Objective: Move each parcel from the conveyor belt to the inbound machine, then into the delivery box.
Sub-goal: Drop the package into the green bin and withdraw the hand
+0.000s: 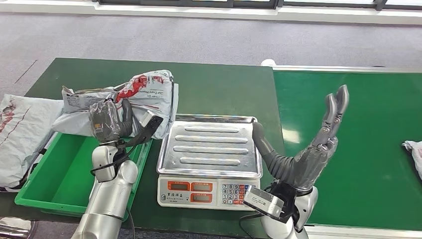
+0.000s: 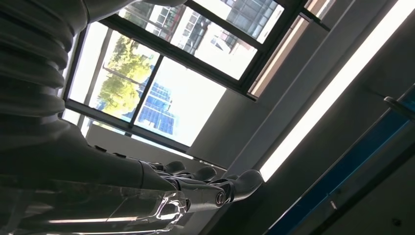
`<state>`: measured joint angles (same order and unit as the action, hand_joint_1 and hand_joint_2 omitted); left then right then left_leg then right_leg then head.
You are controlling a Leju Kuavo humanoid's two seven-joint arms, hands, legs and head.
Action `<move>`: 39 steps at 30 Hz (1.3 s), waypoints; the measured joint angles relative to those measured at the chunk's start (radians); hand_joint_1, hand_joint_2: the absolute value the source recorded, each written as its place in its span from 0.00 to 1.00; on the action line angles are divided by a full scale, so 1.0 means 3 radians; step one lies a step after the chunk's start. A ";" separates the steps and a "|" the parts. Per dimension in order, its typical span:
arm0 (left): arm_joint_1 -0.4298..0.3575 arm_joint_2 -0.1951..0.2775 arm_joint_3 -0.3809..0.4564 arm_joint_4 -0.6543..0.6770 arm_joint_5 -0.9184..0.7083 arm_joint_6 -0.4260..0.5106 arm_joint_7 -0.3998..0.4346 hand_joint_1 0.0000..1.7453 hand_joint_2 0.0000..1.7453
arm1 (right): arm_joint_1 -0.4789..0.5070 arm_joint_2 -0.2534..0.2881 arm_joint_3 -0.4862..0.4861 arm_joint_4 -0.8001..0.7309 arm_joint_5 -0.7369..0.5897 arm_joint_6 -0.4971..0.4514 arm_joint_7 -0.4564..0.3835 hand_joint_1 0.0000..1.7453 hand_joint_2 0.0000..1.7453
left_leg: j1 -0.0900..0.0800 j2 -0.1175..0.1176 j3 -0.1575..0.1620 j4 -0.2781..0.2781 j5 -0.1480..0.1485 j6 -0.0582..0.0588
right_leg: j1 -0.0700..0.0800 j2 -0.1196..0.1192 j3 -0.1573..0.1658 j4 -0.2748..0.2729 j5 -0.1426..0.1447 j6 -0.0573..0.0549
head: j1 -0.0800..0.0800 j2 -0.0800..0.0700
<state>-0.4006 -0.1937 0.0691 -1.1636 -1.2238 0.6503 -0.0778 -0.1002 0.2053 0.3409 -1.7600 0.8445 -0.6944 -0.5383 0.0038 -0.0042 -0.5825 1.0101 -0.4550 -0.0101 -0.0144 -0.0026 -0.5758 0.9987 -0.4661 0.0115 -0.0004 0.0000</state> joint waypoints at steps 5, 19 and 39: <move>-0.0002 0.0004 0.0051 0.0047 0.0000 0.0002 0.0000 1.00 1.00 | -0.0001 0.0011 -0.0007 -0.0007 0.0019 0.0000 0.0006 0.00 1.00 | 0.0000 0.0000 0.0000 0.0000 0.0000 0.0000 | 0.0000 0.0000 0.0000 0.0000 0.0000 0.0000 | 0.0000 0.0000; -0.0003 0.0005 0.0100 0.0076 -0.0015 0.0002 0.0019 1.00 1.00 | -0.0006 0.0024 -0.0017 -0.0024 0.0030 0.0000 0.0017 0.00 1.00 | 0.0000 0.0000 0.0000 0.0000 0.0000 0.0000 | 0.0000 0.0000 0.0000 0.0000 0.0000 0.0000 | 0.0000 0.0000; 0.0010 0.0005 0.0598 0.0093 -0.0010 0.0119 0.0219 1.00 1.00 | -0.0015 0.0030 -0.0019 -0.0035 0.0106 0.0000 0.0133 0.00 1.00 | 0.0001 0.0000 0.0000 0.0000 0.0000 0.0000 | 0.0001 0.0000 0.0000 0.0000 0.0000 0.0000 | 0.0000 0.0000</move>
<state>-0.3975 -0.1923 0.2484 -1.1357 -1.2266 0.6859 -0.0121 -0.1046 0.2144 0.3353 -1.7704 0.8762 -0.6944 -0.4984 0.0040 -0.0041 -0.5825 1.0101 -0.4550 -0.0102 -0.0142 -0.0024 -0.5758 0.9988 -0.4662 0.0114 -0.0004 0.0000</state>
